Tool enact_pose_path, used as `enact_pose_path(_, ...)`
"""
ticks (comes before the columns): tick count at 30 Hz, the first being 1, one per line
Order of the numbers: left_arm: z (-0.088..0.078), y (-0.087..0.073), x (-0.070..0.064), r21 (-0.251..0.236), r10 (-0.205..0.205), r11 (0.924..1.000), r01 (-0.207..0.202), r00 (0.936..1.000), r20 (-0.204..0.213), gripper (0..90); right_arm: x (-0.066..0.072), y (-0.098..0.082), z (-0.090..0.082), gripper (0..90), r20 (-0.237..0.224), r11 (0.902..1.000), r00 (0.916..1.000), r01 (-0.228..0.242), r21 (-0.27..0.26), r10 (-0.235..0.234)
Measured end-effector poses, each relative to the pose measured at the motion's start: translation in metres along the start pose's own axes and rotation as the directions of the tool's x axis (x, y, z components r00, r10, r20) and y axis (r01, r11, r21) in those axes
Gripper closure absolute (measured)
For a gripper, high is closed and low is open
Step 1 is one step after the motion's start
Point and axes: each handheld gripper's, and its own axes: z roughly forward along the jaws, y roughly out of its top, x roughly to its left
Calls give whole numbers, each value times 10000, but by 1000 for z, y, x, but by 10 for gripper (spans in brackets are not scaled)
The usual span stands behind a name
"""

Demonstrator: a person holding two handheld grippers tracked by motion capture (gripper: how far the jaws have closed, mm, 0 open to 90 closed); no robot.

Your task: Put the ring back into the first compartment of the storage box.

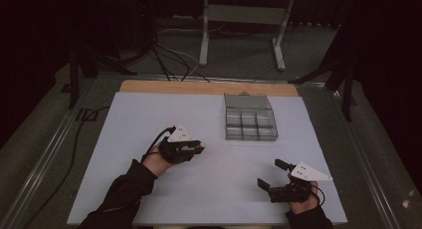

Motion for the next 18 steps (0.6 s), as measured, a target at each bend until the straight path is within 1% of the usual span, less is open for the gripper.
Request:
enact_pose_path(1, 2, 3, 2, -66, -51, 10000, 52, 10000, 68, 723, 0, 0, 0, 0, 3, 10000, 10000, 30, -9, -30)
enact_pose_path(3, 4, 6, 2, -40, 49, 10000, -49, 10000, 29, 723, 0, 0, 0, 0, 9, 10000, 10000, 53, -29, -53)
enact_pose_path(4, 4, 6, 2, -40, 49, 10000, -49, 10000, 29, 723, 0, 0, 0, 0, 11, 10000, 10000, 35, -17, -35)
enact_pose_path(8, 10, 17, 5, -130, 115, 9999, -114, 9999, 68, 723, 0, 0, 0, 0, 37, 10000, 10000, 17, -19, -17)
enact_pose_path(10, 13, 21, 6, -158, 79, 9998, -78, 9999, 90, 723, 0, 0, 0, 0, 38, 10000, 10000, 25, -14, -25)
enact_pose_path(12, 13, 22, 6, -154, 113, 9998, -112, 9999, 103, 723, 0, 0, -1, 0, 28, 10000, 10000, 15, -13, -15)
enact_pose_path(13, 15, 27, 7, -216, 195, 9996, -193, 9998, 103, 723, 0, 0, -1, 0, 31, 10000, 10000, 23, -20, -23)
enact_pose_path(16, 17, 31, 8, -275, 178, 9995, -175, 9998, 114, 723, 0, 0, -1, 0, 12, 10000, 10000, -8, -9, 8)
enact_pose_path(17, 19, 36, 10, -347, 135, 9993, -128, 9997, 221, 723, 0, 0, -1, 0, 10, 10000, 10000, -6, -9, 7)
enact_pose_path(18, 19, 36, 10, -347, 135, 9993, -128, 9997, 221, 723, 0, 0, -1, 0, 10, 10000, 10000, 4, -15, -4)
